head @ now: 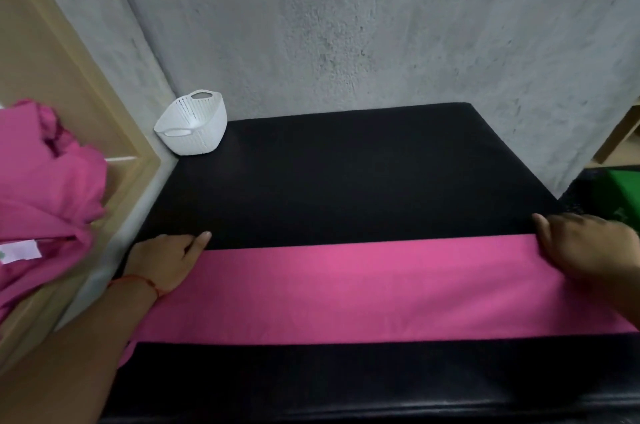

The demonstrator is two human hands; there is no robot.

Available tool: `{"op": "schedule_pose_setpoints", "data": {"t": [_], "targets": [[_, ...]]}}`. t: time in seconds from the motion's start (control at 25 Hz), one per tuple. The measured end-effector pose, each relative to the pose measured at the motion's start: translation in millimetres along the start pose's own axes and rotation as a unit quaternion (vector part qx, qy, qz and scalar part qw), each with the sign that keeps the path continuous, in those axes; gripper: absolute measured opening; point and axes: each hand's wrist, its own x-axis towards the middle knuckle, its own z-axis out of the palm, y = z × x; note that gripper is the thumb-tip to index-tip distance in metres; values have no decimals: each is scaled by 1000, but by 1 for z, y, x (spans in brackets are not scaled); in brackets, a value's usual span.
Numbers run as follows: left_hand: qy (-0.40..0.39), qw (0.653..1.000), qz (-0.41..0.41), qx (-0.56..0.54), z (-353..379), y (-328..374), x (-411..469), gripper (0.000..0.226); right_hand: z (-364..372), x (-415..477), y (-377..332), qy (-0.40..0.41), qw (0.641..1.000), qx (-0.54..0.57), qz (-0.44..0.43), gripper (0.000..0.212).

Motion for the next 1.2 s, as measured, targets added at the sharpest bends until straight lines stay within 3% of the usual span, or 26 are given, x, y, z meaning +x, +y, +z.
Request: {"op": "schedule_pose_setpoints", "data": {"t": [0.12,0.2,0.32,0.4,0.48,0.6,0.92,1.04,1.2], "targets": [[27,999,-27,13,4,-9,11,78,-10,2,-8,24,1000,-21,-1,61],[90,994,-19,54,1,1,9,63,-22,-3,-21,36,998,-50,22,48],[169,985,18,-24,-13,50,-19,40,-49,-18,-75,23,999,31,22,31],[128,983,99,-91,-18,114,-54,39,-71,-32,-140,15,986,163,-24,40],[25,982,148,-111,-9,182,-89,49,-92,-50,-217,-52,961,252,-99,55],[-47,983,151,-95,5,215,-114,66,-103,-75,-281,-167,945,225,-167,68],[-43,998,-2,-35,30,-6,-118,72,-69,-90,-125,-196,966,168,-32,87],[-43,997,-45,-48,32,-34,-125,57,-59,-102,-61,-214,962,162,49,95],[-46,994,-96,-26,21,-18,-119,59,-54,-105,-28,-243,954,152,94,108]]}}
